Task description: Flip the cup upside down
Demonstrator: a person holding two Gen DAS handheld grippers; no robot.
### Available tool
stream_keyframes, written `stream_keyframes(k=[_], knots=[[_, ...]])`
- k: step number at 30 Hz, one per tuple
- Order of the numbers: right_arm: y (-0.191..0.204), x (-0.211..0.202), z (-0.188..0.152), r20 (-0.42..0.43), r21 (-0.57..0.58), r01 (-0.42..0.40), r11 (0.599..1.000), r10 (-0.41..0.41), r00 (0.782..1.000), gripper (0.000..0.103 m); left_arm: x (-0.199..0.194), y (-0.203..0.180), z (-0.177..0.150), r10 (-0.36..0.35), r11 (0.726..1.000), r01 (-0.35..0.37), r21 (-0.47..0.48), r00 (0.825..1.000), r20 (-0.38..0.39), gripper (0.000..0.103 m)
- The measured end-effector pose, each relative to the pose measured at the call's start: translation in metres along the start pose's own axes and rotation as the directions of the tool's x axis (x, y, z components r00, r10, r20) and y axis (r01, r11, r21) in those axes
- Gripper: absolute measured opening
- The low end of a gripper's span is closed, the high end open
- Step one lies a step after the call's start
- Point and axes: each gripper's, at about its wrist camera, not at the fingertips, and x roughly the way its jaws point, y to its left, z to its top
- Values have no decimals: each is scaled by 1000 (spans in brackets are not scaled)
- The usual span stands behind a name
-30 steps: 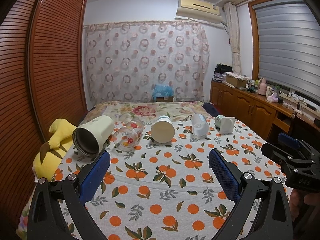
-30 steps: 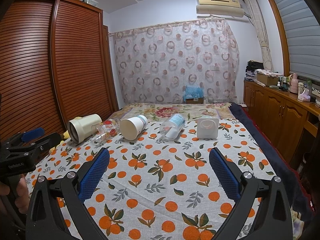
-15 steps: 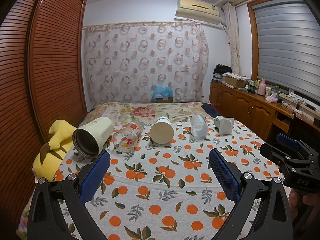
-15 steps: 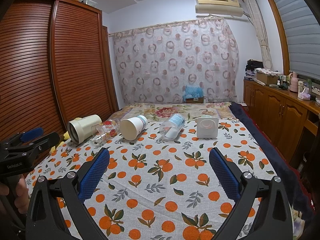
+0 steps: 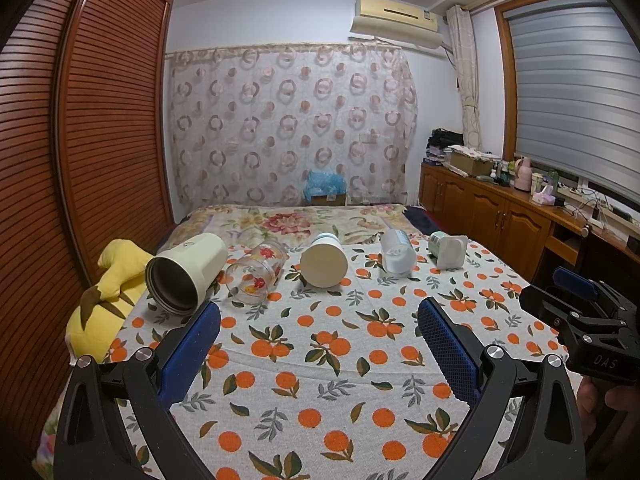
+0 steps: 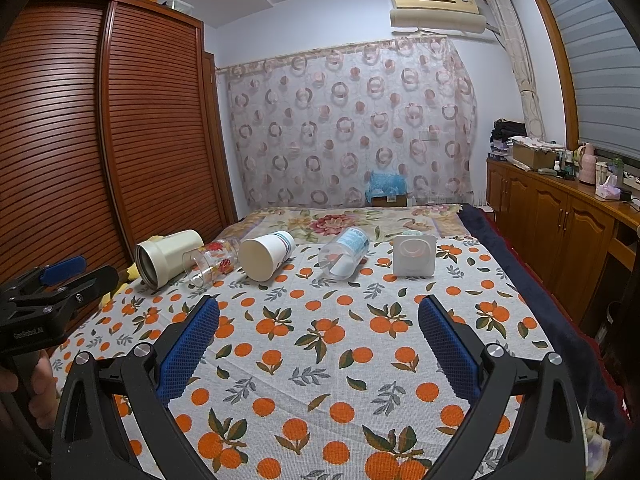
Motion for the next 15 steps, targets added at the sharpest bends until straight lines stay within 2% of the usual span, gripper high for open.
stream_keyframes(k=[9,15], knots=[[1,1,-4,-3,2,0,1000,0,1000,100,-11,-12,10,-5,1000,5,2,1000,-8,95],[1,1,2,-10,-1,0,1000,0,1000,100,-6,-6,-1,-10,1000,10,0,999,-31,95]])
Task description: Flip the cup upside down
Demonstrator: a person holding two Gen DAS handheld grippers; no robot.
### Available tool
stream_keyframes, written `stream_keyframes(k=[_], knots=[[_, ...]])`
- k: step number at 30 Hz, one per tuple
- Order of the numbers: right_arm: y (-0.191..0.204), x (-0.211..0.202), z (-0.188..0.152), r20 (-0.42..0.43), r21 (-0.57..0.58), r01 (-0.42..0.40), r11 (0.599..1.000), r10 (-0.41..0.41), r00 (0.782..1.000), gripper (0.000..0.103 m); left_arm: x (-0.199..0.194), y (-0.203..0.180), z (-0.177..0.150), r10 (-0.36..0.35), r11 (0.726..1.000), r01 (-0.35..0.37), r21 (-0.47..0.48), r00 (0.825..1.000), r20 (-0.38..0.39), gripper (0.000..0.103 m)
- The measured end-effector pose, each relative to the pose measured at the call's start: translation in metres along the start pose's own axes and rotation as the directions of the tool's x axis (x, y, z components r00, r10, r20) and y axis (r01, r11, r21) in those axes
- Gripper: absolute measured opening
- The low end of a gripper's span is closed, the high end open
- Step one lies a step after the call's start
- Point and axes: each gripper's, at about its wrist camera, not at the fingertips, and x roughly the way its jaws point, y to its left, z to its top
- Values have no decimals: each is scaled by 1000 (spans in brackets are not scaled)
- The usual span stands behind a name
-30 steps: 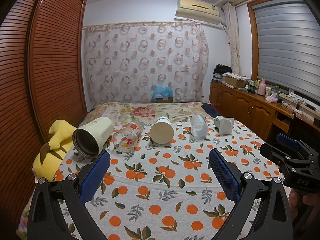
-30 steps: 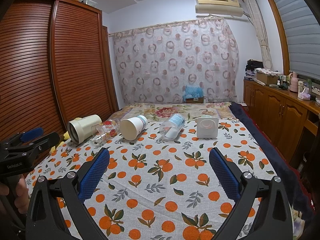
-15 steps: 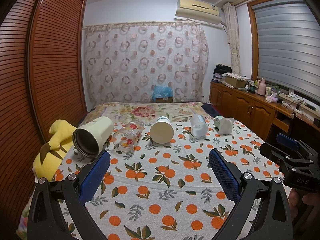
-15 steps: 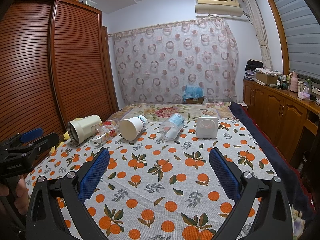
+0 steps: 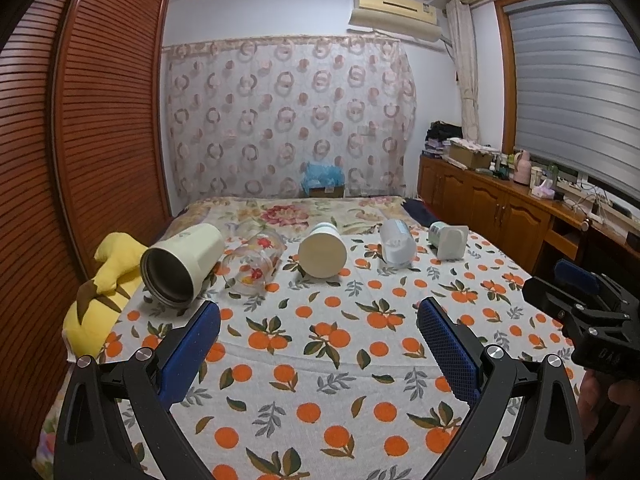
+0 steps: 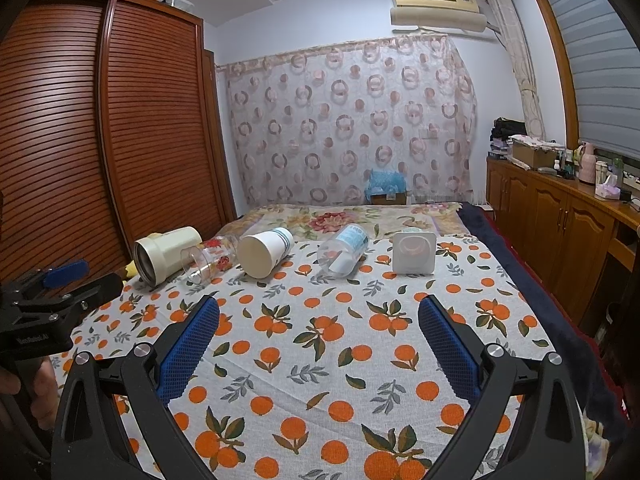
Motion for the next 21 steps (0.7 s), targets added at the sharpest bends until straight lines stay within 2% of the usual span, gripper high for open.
stream_keyframes(k=[5,8,15,21], knots=[[-6,9,-2,-22,-21,2,1000,-2,1000,100,18,9,-5,-11,1000,11,8,999,-41,95],[-1,26,-1,-41,-52,0,999,-2,999,94,33,14,-4,-25,999,27,24,997,-69,95],[2,71,26,-125,-126,-32,992,16,992,82,70,25,5,-53,996,61,63,992,-114,95],[-8,120,51,-211,-119,-47,992,21,977,81,96,29,15,-87,992,99,80,986,-145,95]])
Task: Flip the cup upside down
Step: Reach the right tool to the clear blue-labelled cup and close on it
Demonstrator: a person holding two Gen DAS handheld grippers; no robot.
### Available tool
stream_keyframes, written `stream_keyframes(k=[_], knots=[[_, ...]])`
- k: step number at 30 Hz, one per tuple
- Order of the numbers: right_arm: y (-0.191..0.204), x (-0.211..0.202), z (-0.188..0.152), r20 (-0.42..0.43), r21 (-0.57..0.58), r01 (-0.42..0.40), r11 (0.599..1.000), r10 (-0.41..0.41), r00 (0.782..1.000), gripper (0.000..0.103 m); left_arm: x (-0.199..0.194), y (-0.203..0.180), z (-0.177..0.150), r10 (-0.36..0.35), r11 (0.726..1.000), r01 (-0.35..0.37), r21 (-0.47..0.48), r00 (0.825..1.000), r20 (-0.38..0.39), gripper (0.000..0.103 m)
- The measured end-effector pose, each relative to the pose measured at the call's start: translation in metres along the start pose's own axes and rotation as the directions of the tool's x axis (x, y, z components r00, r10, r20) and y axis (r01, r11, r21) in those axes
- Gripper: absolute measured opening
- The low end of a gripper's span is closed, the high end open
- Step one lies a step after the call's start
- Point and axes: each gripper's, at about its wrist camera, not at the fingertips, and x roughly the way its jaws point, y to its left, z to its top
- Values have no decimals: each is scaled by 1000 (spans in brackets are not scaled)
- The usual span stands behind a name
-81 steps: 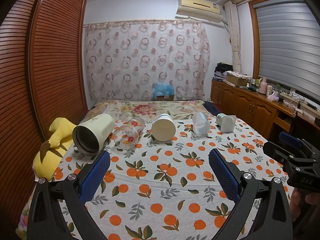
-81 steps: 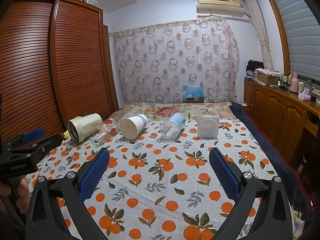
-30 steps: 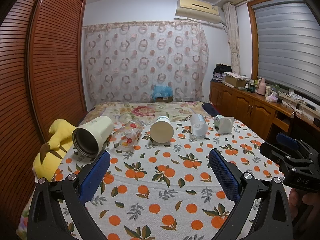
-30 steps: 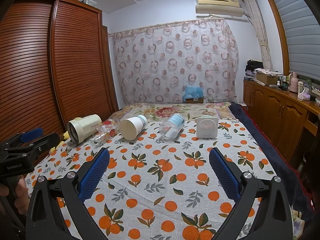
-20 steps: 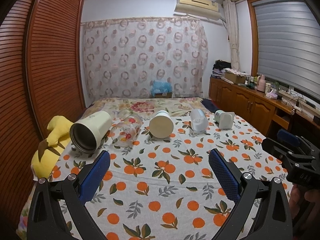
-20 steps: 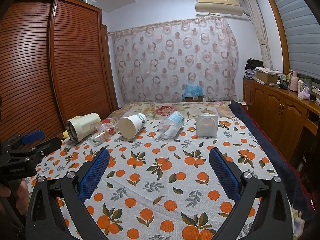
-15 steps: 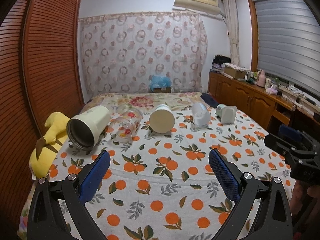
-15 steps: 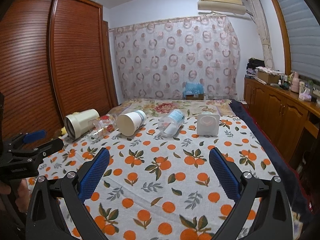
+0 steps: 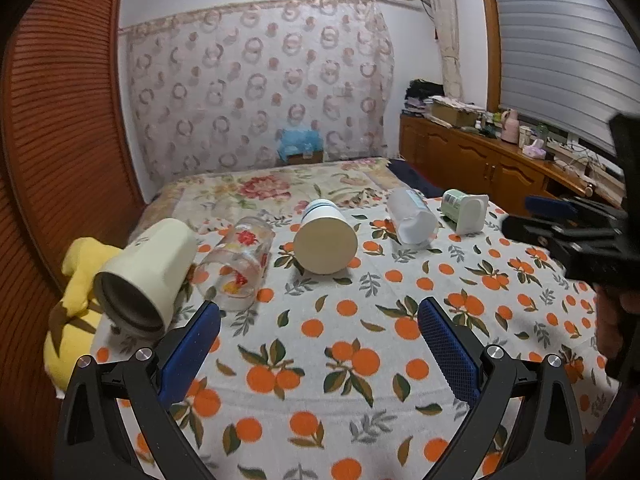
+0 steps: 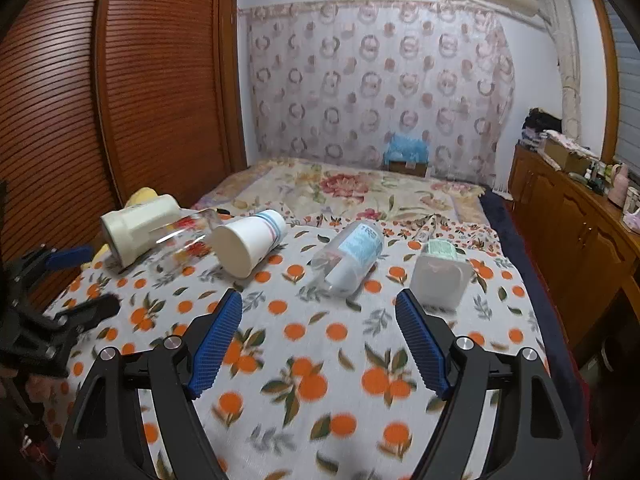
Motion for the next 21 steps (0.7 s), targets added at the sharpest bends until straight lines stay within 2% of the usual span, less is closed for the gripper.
stream_keyframes(k=[2,6,11,15,21], knots=[[-3,14,11,-20,5,-5,1000,5,1000,81,6,2,3,-10,1000,10,2,1000,-9,95],[-7,51,38,-88,24,-14,1000,16,996,75,21,6,7,-41,999,41,0,999,-30,95],[-11,96,63,-177,29,14,999,-9,984,71,36,7,6,-74,997,75,8,996,-56,95],[-19,133,71,-256,40,60,997,-48,966,69,47,8,7,-99,995,101,14,992,-81,95],[-28,173,73,-372,72,110,991,-75,925,68,51,12,6,-126,992,128,13,987,-102,95]])
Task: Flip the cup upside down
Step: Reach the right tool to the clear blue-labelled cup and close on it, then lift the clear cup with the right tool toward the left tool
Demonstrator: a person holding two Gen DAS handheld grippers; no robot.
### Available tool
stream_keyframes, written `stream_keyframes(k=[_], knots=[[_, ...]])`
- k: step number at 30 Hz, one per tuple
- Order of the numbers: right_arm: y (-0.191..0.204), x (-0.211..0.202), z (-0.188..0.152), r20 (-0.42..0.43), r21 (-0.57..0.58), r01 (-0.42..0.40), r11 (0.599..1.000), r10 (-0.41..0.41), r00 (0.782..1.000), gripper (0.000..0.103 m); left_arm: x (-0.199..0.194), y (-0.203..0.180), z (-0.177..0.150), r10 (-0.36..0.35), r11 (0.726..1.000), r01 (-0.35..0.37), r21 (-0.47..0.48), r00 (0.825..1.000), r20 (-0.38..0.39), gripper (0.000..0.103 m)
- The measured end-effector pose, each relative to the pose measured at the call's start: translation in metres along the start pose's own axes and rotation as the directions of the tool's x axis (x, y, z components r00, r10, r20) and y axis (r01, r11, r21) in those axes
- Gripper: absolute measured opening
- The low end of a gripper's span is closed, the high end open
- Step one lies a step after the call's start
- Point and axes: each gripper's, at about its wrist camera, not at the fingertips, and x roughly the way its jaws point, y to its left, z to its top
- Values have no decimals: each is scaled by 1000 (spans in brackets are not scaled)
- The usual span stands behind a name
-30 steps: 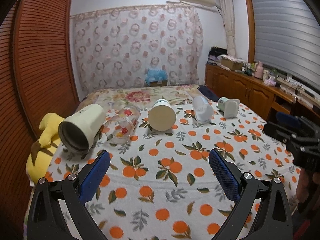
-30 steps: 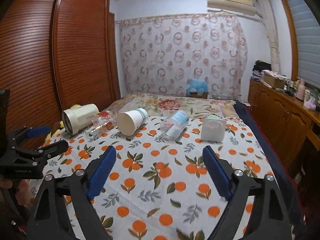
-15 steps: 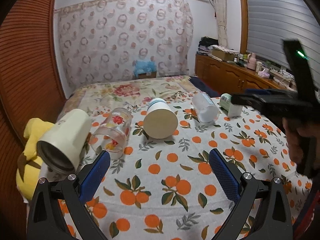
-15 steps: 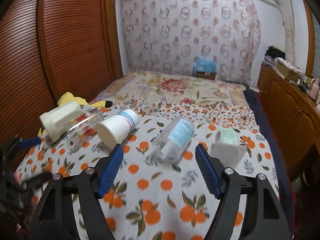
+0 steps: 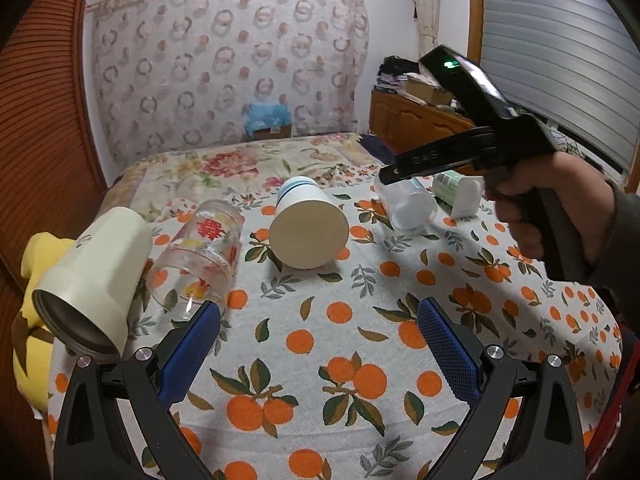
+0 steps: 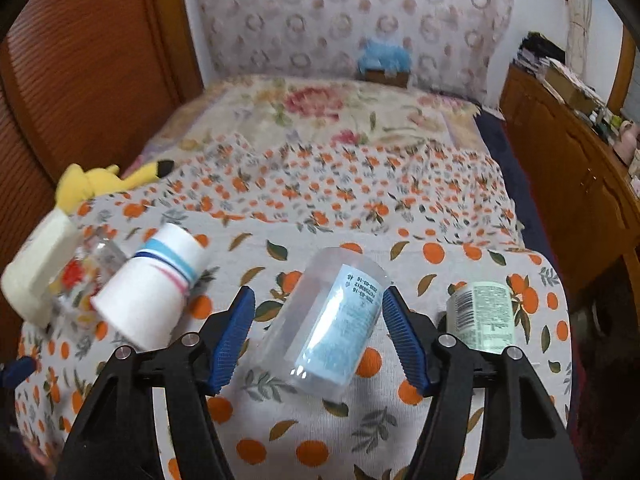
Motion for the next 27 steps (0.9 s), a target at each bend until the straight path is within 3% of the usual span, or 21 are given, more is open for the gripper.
stream_keyframes(k=[7,8,13,20,27], knots=[[5,28,0,-109,-5,60,998,-60,992,68,-6,0,-3,-9,1000,9,5,1000,-2,95],[6,30,-1,-121,-10,68,998,-69,990,64,-8,-1,-5,-10,1000,10,5,1000,-1,95],[4,19,-10,-100,-14,56,998,-58,993,60,-18,-1,-9,0,1000,0,-2,1000,1,95],[10,-28,-44,-43,-33,-43,999,42,998,60,-39,1,-21,33,999,-33,-23,999,11,95],[40,-77,-95,-6,-93,-159,983,159,987,61,-51,8,-35,49,997,-49,-63,999,-3,95]])
